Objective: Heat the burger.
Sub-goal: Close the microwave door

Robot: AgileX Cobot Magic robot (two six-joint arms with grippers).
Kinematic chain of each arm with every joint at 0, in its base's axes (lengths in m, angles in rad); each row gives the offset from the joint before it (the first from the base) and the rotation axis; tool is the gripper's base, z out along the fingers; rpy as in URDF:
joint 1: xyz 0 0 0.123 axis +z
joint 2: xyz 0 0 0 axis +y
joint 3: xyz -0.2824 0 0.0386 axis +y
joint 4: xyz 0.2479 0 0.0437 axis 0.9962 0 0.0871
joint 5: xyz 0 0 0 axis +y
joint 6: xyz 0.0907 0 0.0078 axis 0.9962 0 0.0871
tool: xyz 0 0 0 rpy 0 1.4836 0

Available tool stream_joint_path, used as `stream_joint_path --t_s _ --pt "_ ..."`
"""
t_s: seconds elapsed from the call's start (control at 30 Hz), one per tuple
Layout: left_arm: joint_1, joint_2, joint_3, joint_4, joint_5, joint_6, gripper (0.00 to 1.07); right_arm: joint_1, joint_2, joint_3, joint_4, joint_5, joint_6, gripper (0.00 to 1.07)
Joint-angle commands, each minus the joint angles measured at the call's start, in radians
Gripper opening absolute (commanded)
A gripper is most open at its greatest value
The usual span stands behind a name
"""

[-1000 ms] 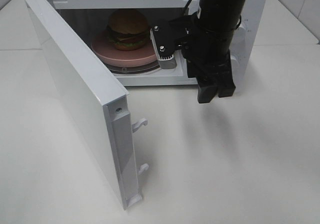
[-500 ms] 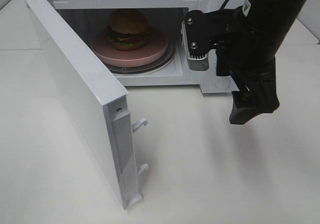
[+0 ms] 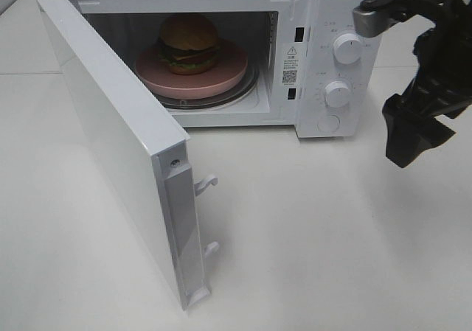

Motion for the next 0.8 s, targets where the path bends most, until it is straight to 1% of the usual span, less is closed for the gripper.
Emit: stream_joint_path --t_s 0.03,0.07,0.1,0.13,0.17,0.2,0.27,0.3,0.37,0.43,0.47,0.53,0.57,0.6,0.63,0.67,0.7,0.73,0.77,0.8 --pt "-0.001 -0.012 0.002 -0.003 -0.002 -0.002 1.02 -0.09 -0.048 0.045 -0.008 0.005 0.122 0.94" --pt "-0.001 -0.012 0.002 -0.003 -0.002 -0.002 1.02 -0.118 -0.056 0.056 -0.006 0.005 0.153 0.94" --pt "-0.001 -0.012 0.002 -0.003 -0.002 -0.002 1.02 -0.118 -0.056 0.056 -0.006 0.005 0.153 0.94" --pt "-0.001 -0.012 0.002 -0.003 -0.002 -0.002 1.02 -0.174 -0.067 0.073 -0.007 0.005 0.22 0.94" --pt "-0.001 -0.012 0.002 -0.003 -0.002 -0.002 1.02 -0.21 -0.071 0.08 -0.007 0.006 0.264 0.94" --pt "-0.001 -0.012 0.002 -0.003 -0.002 -0.002 1.02 -0.21 -0.071 0.08 -0.007 0.006 0.264 0.94" --pt "-0.001 -0.012 0.002 -0.003 -0.002 -0.002 1.02 -0.343 -0.071 0.1 -0.007 0.034 0.349 0.94" --pt "-0.001 -0.012 0.002 -0.003 -0.002 -0.002 1.02 -0.343 -0.071 0.1 -0.007 0.034 0.349 0.94" --pt "-0.001 -0.012 0.002 -0.003 -0.002 -0.002 1.02 -0.402 -0.089 0.12 -0.011 0.056 0.347 0.94" --pt "-0.001 -0.012 0.002 -0.003 -0.002 -0.002 1.02 -0.411 -0.1 0.132 -0.011 0.057 0.347 0.94" --pt "-0.001 -0.012 0.002 -0.003 -0.002 -0.002 1.02 -0.425 -0.134 0.161 -0.011 0.057 0.347 0.94" --pt "-0.001 -0.012 0.002 -0.003 -0.002 -0.002 1.02 -0.427 -0.159 0.181 -0.008 0.057 0.347 0.94" --pt "-0.001 -0.012 0.002 -0.003 -0.002 -0.002 1.02 -0.427 -0.227 0.224 -0.003 0.055 0.347 0.94" --pt "-0.001 -0.012 0.002 -0.003 -0.002 -0.002 1.02 -0.427 -0.227 0.224 -0.003 0.055 0.347 0.94" --pt "-0.001 -0.012 0.002 -0.003 -0.002 -0.002 1.02 -0.427 -0.269 0.251 -0.003 0.054 0.347 0.94" --pt "-0.001 -0.012 0.002 -0.003 -0.002 -0.002 1.02 -0.427 -0.355 0.298 -0.003 0.05 0.344 0.94" --pt "-0.001 -0.012 0.002 -0.003 -0.002 -0.002 1.02 -0.427 -0.355 0.298 -0.003 0.05 0.344 0.94" --pt "-0.001 -0.012 0.002 -0.003 -0.002 -0.002 1.02 -0.427 -0.407 0.323 -0.003 0.045 0.342 0.94" --pt "-0.001 -0.012 0.002 -0.003 -0.002 -0.002 1.02 -0.427 -0.503 0.369 -0.003 0.035 0.339 0.94" --pt "-0.001 -0.012 0.002 -0.003 -0.002 -0.002 1.02 -0.427 -0.503 0.369 -0.003 0.035 0.339 0.94"
